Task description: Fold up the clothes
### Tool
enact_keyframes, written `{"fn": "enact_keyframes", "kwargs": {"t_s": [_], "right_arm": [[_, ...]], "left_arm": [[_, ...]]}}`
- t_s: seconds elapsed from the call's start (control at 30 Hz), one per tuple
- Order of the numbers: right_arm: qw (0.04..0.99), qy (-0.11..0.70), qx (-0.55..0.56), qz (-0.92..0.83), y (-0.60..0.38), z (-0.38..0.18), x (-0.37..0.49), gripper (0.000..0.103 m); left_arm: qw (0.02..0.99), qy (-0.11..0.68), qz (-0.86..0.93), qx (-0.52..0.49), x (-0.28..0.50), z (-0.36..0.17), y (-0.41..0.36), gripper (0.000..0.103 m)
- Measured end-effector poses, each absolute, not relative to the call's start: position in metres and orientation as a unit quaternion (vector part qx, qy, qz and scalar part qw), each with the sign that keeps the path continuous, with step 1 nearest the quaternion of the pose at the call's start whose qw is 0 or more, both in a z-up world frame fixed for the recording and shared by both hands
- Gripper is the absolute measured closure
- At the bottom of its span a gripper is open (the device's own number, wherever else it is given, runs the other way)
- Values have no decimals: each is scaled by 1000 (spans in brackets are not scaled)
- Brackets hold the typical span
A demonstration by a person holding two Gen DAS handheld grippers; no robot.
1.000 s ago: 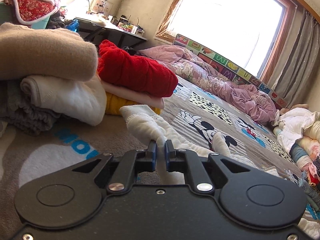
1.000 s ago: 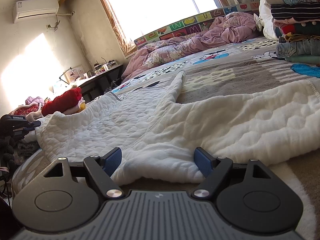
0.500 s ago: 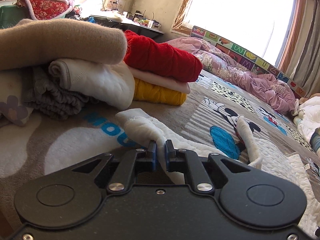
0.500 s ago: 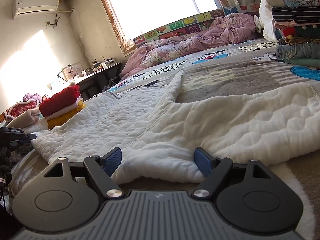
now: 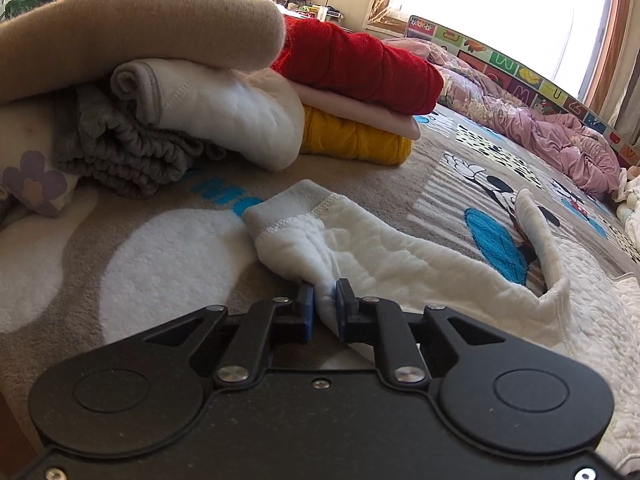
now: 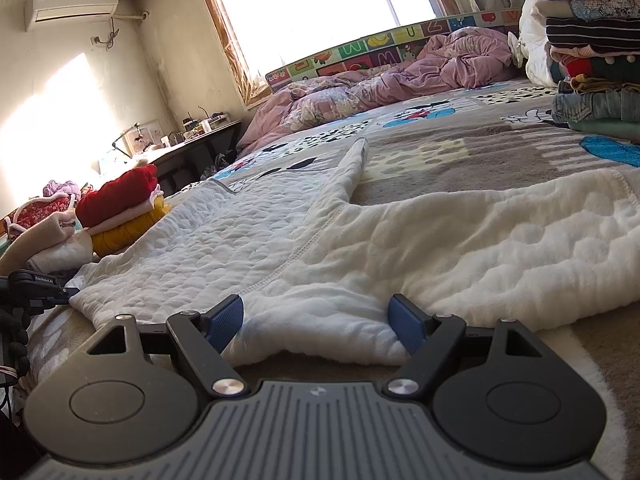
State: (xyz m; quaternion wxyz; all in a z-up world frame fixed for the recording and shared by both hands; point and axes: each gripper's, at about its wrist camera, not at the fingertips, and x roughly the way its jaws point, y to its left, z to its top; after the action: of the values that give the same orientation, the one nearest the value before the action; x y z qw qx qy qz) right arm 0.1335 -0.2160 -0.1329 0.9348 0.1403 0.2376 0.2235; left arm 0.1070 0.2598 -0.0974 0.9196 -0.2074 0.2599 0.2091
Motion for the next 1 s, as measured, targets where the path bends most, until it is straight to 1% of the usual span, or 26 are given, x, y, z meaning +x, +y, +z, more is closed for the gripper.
{"fn": "enact_keyframes", "kwargs": {"t_s": [0.07, 0.1, 0.2, 0.3, 0.43, 0.5, 0.57, 0.63, 0.73, 0.87, 1.0], "right_arm": [[935, 238, 138, 223, -216, -133, 133, 24], [935, 239, 137, 222, -215, -133, 133, 24], [936, 241, 133, 220, -214, -132, 133, 24], [936, 245, 126, 218, -212, -131, 134, 23], [937, 245, 120, 219, -211, -131, 133, 22], [937, 244, 118, 220, -210, -131, 133, 21], [937, 243, 116, 221, -210, -131, 133, 21], [937, 242, 117, 222, -210, -132, 132, 21], [938, 240, 117, 223, -210, -132, 132, 21], [938, 238, 116, 224, -211, -132, 131, 21], [938, 237, 117, 225, -211, -132, 129, 21]], "left_arm": [[915, 260, 209, -226, 105, -97, 264, 83], [914, 258, 210, -233, 102, -95, 266, 80], [911, 248, 220, -247, 96, -89, 270, 76], [910, 230, 243, -245, 87, -81, 273, 77], [926, 199, 250, -200, 86, -66, 265, 77], [940, 196, 199, -196, 95, -63, 258, 77], [954, 198, 143, -172, 109, -61, 242, 77], [964, 213, 86, -132, 123, -62, 221, 75], [970, 231, 30, -66, 141, -66, 190, 74], [969, 248, 0, 13, 158, -76, 161, 74], [959, 280, 17, 43, 175, -88, 161, 74]]}}
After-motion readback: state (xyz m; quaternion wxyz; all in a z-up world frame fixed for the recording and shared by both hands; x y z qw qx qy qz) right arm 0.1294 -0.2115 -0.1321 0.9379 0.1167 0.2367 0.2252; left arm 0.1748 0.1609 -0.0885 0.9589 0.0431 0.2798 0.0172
